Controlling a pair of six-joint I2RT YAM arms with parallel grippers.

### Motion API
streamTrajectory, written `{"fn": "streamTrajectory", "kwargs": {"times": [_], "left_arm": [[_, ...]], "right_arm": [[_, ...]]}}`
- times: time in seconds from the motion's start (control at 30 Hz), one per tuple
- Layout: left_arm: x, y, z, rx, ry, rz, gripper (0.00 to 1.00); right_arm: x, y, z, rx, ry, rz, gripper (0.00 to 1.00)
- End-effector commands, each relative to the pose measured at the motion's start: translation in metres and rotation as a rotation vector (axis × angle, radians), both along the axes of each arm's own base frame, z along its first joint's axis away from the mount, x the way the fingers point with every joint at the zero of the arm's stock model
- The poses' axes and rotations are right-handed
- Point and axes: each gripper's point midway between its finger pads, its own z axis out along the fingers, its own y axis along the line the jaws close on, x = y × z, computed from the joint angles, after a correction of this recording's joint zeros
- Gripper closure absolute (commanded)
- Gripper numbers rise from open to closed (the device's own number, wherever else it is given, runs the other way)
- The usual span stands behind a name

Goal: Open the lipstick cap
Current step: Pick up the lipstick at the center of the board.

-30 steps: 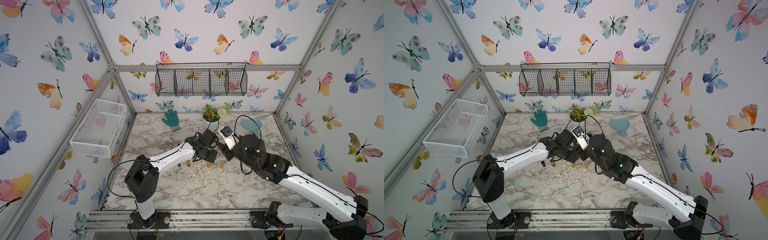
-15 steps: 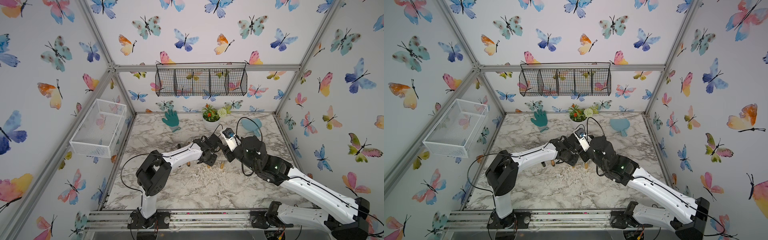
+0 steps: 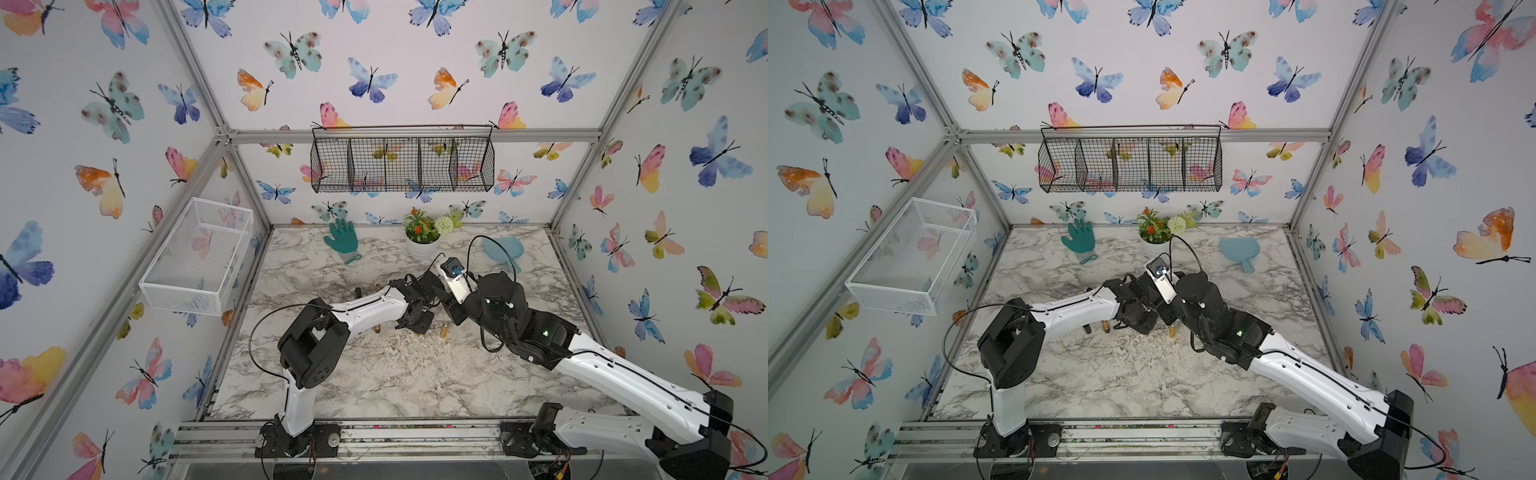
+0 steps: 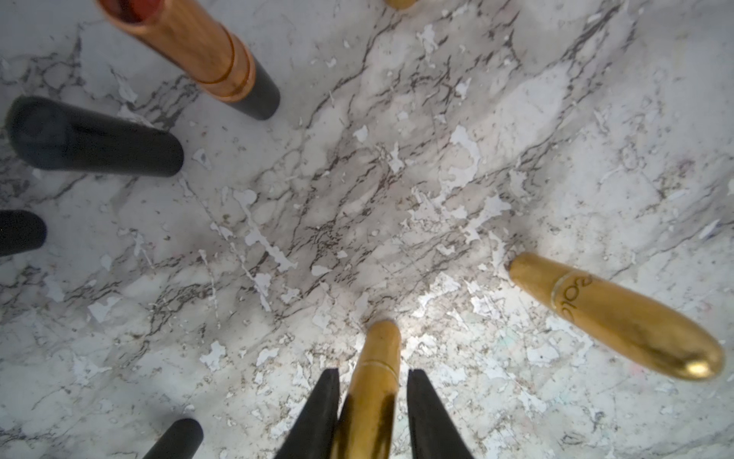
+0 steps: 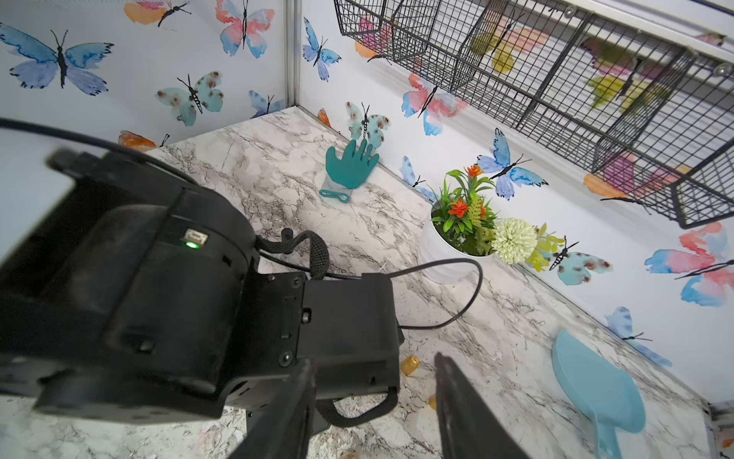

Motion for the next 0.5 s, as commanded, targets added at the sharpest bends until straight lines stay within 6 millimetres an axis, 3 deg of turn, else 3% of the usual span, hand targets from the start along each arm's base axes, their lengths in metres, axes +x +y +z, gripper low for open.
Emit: {"fn": "streamTrajectory", "kwargs": {"times": [0.0, 0.13, 0.27, 0.37, 0.47], "left_arm": [[-0.004, -0.005, -0.002, -0.001, 0.023, -0.022, 0.75], [-0.007, -0.006, 0.001, -0.016, 0.032, -0.032, 0.87], [-0.008, -0.006, 0.015, -0.074, 0.049, -0.025, 0.92], [-0.007, 0.001, 0.040, -0.166, 0.073, -0.008, 0.95], [-0.003, 0.019, 0.077, -0.301, 0.091, 0.028, 0.96]], "right_arm": [[0.000, 0.000, -0.005, -0.005, 0.004, -0.009, 0.49], [0.000, -0.001, -0.007, -0.010, 0.007, -0.011, 0.49], [0.000, -0.001, -0.013, -0.018, 0.016, -0.009, 0.49], [-0.002, 0.001, -0.022, -0.029, 0.036, 0.003, 0.49], [-0.008, 0.007, -0.024, -0.011, 0.045, 0.048, 0.49]]}}
